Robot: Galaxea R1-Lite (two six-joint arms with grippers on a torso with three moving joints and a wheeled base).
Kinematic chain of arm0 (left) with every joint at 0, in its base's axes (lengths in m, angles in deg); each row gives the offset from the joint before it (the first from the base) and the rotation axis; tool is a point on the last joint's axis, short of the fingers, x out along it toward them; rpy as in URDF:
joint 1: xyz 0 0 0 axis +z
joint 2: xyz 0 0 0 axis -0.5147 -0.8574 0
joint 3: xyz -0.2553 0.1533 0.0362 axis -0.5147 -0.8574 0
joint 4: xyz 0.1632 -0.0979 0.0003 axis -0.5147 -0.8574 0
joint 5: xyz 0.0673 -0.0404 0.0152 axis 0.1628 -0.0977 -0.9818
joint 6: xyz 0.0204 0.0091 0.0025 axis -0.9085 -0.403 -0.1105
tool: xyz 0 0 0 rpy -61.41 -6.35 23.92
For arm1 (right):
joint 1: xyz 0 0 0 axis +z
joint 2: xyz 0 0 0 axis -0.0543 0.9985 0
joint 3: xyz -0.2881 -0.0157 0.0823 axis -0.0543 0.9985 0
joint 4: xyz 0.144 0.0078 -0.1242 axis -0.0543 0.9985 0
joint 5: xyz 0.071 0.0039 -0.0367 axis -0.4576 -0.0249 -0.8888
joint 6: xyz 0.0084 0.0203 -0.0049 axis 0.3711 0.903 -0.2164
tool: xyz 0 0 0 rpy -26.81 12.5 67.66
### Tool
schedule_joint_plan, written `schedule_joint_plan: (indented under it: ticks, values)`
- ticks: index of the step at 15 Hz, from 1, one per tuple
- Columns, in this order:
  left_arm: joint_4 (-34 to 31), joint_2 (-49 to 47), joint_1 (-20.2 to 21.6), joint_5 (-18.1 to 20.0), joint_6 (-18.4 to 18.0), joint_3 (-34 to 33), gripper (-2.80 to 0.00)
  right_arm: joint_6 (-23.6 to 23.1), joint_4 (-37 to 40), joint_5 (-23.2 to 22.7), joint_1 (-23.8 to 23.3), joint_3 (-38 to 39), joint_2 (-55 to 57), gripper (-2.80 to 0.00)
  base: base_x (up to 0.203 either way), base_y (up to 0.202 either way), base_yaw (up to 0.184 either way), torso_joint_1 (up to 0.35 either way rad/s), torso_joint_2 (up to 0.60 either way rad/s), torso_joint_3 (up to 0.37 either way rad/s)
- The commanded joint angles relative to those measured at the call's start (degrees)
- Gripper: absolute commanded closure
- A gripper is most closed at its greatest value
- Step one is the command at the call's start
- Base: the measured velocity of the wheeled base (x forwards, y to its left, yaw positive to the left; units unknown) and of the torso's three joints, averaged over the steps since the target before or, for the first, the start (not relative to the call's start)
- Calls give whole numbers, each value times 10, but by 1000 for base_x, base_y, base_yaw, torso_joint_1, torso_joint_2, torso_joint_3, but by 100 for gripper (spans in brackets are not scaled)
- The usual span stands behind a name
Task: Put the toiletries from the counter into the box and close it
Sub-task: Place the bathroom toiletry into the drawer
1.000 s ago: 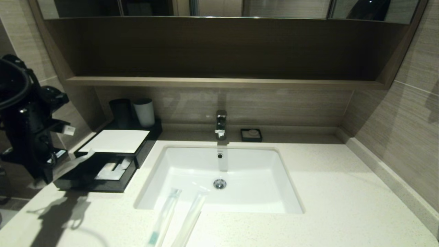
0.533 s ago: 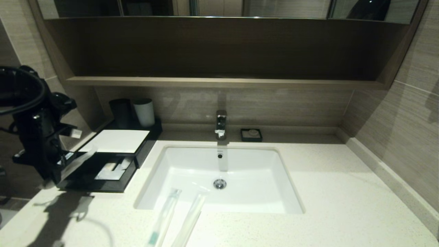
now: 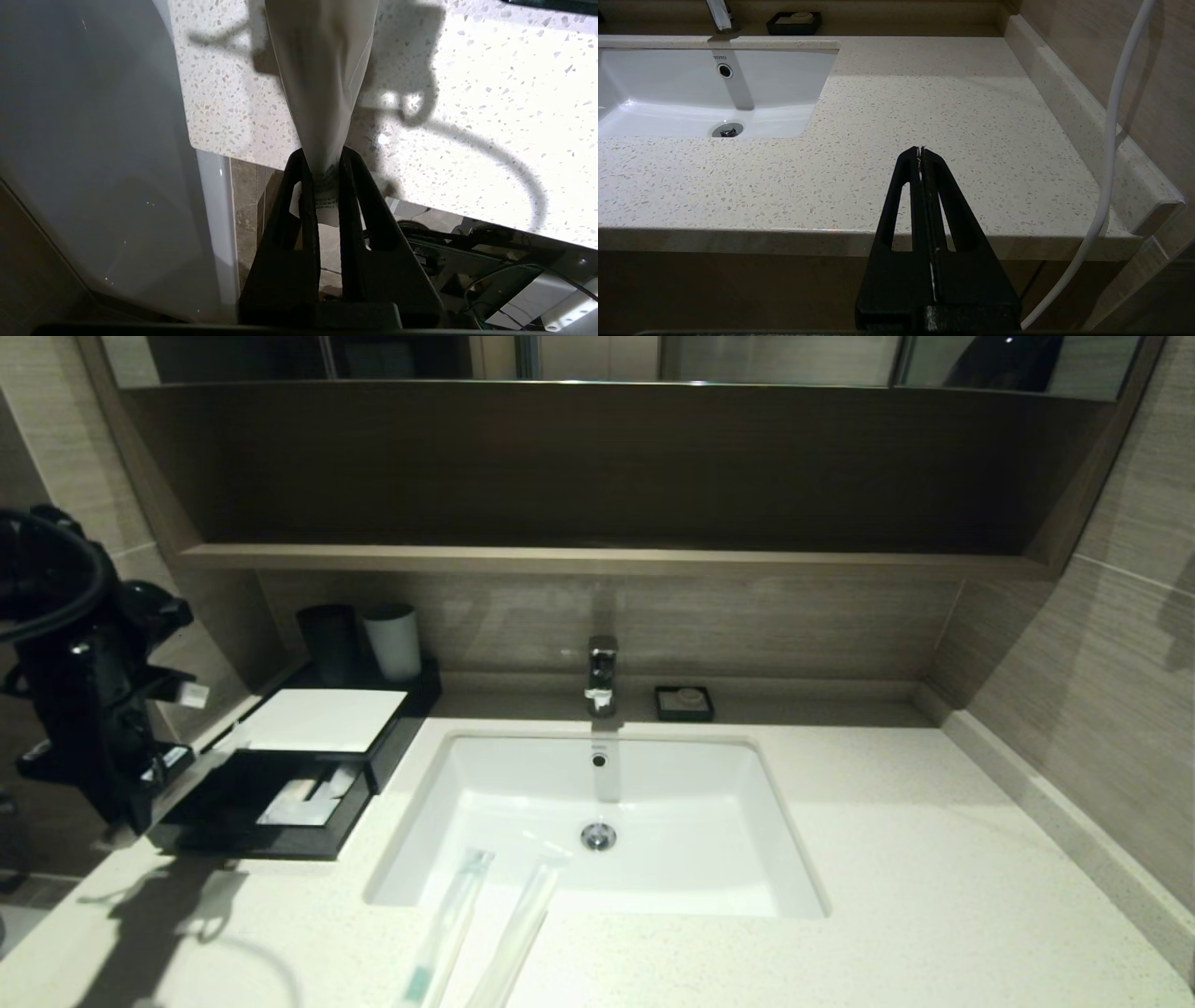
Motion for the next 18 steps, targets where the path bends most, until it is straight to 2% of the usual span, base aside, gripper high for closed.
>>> schedule_joint_plan:
  ticks: [1,11,18]
  values:
    - [-10,26,4,-1,-1,0,0,0,0,0,0,1,-1,0,0,0,0,0,0,0]
    - [-80,24,5,-1,-26,-3,0,0,0,0,0,1,-1,0,0,0,0,0,0,0]
    - [-74,-9,5,1,-26,-2,0,0,0,0,0,1,0,0,0,0,0,0,0,0]
